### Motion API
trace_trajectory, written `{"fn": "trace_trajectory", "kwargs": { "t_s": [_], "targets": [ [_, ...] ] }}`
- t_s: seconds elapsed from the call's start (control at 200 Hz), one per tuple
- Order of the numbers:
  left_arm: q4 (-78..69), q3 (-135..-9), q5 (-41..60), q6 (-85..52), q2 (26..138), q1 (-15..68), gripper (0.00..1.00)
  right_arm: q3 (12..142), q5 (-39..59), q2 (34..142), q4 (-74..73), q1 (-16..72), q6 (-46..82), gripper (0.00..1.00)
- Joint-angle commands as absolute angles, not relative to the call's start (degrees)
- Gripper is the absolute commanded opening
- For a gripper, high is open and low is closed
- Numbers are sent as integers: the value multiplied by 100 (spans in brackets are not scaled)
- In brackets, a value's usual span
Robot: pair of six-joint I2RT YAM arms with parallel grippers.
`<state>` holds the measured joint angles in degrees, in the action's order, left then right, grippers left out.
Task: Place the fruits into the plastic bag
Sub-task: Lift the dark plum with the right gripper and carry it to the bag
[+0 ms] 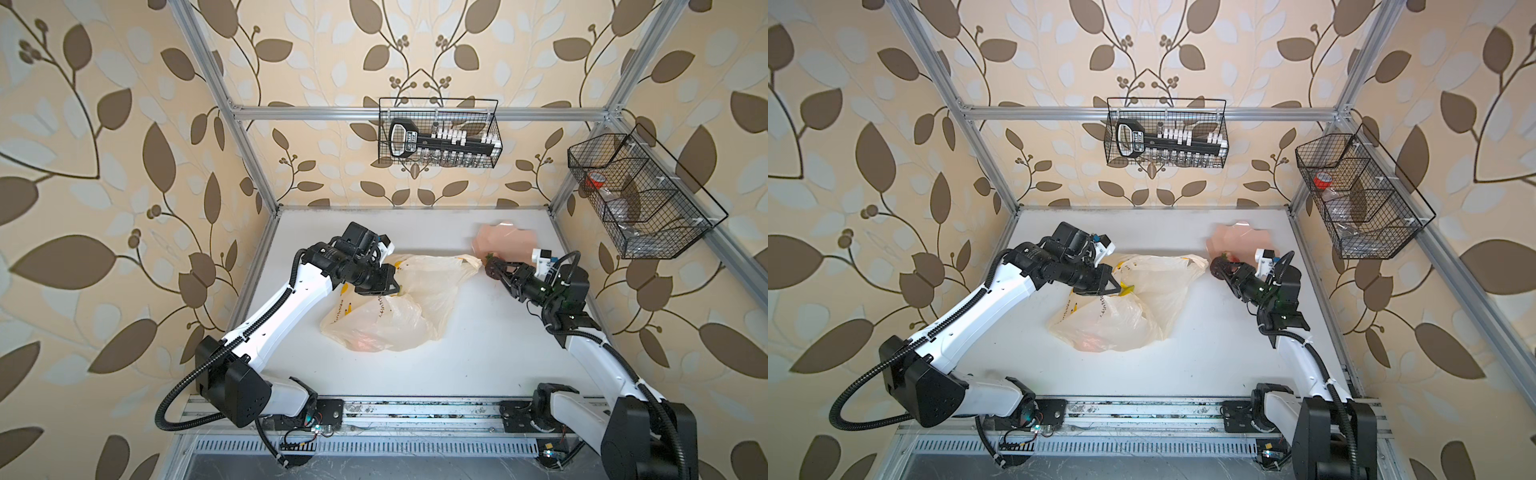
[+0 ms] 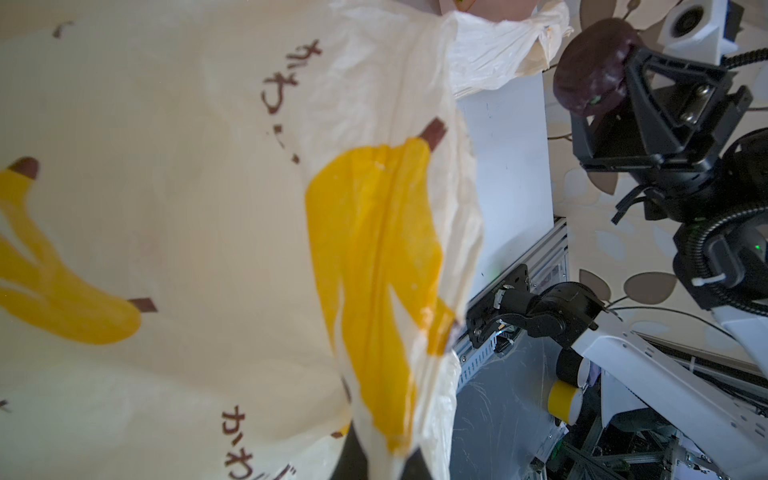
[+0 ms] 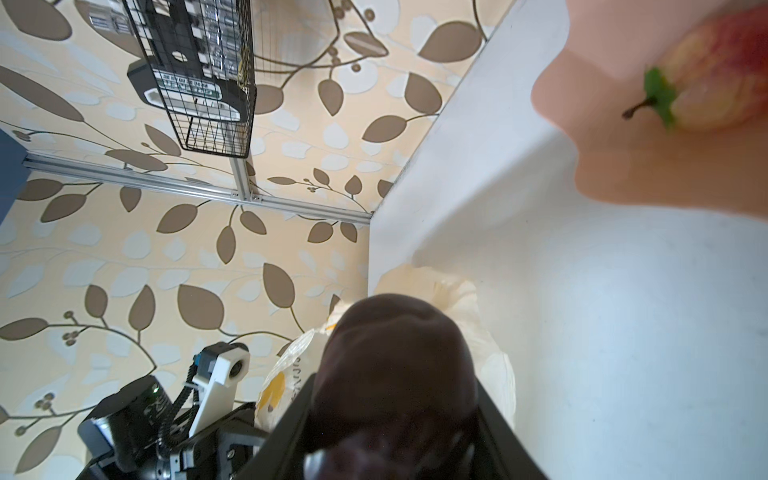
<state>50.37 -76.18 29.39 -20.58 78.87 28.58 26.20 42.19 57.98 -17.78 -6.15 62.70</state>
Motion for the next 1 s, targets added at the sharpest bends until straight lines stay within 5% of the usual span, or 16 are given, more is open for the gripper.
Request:
{"fn": "trace_trajectory", "kwargs": {
  "t_s": [0.0, 0.395, 0.995],
  "targets": [
    [5027, -7714, 2896, -2017, 7844, 2909, 0, 2298, 4344, 5456, -2086, -416, 6611, 29],
    [5032, -7756, 2944, -2004, 7901, 2909, 0, 1679, 4077, 5056, -2272, 174, 6950, 29],
    [4957, -7732, 3023, -2056, 7892, 2918, 0, 1899, 3419, 6203, -3415, 1413, 7264, 27]
  ]
}}
